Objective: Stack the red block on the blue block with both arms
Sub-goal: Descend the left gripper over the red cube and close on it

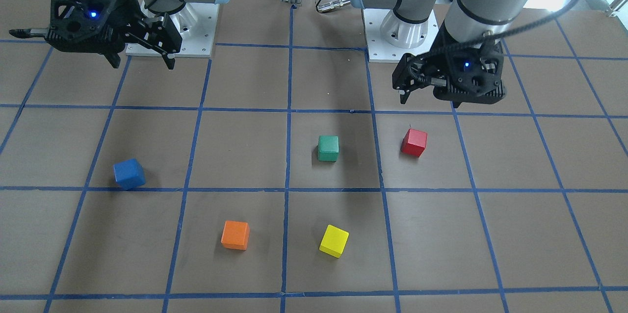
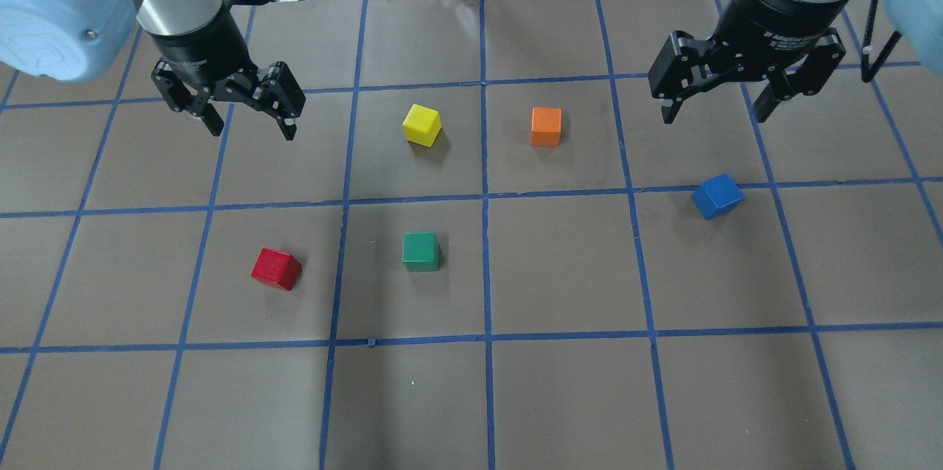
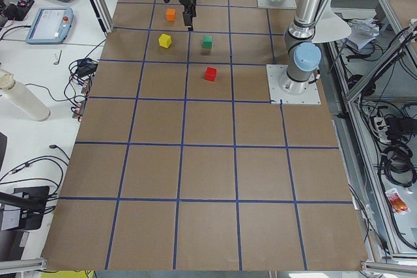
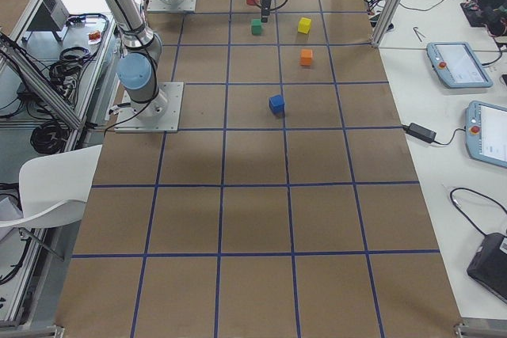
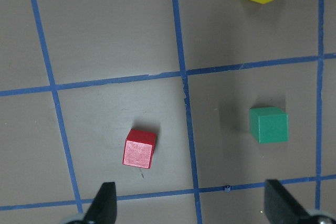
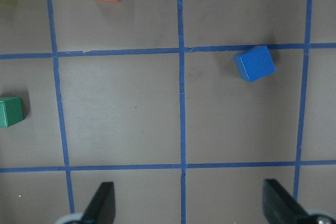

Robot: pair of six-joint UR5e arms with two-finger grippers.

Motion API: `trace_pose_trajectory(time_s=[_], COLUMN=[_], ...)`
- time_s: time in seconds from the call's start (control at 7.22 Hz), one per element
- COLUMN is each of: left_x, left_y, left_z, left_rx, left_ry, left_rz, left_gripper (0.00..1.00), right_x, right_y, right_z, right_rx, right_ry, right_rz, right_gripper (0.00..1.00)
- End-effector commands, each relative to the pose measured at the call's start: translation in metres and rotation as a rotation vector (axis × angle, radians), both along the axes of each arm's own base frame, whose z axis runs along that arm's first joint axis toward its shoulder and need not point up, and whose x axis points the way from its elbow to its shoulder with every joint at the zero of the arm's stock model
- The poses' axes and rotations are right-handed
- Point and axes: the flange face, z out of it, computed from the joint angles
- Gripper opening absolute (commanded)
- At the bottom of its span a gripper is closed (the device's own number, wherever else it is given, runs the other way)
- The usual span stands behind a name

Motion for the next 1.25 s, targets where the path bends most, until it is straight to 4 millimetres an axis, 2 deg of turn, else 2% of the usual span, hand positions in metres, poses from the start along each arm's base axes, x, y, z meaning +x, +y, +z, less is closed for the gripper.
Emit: trace_pose_trajectory(time_s=[0.0,0.28,0.69,0.83,1.11], left_x=[0.049,0.046,0.039,0.037,0.038], left_y=[0.016,0.037,0.076,0.089,0.089], left_z=[-0.067,-0.12,-0.203,-0.217,-0.221], left_rx=[0.127,0.112,0.031,0.029,0.01], left_ry=[0.048,0.065,0.048,0.045,0.038], left_rz=[-0.043,-0.123,-0.137,-0.141,-0.145], left_gripper=[1.0,1.0,1.0,1.0,1.0], right_x=[0.002,0.004,0.003,0.003,0.003], right_y=[0.003,0.004,0.003,0.002,-0.001], right_z=[0.001,-0.001,-0.01,-0.011,-0.013], right_rx=[0.006,0.011,0.029,0.032,0.024], right_ry=[0.001,-0.005,0.008,0.01,0.008], right_rz=[-0.005,0.001,0.003,0.003,0.012], right_gripper=[1.0,1.0,1.0,1.0,1.0])
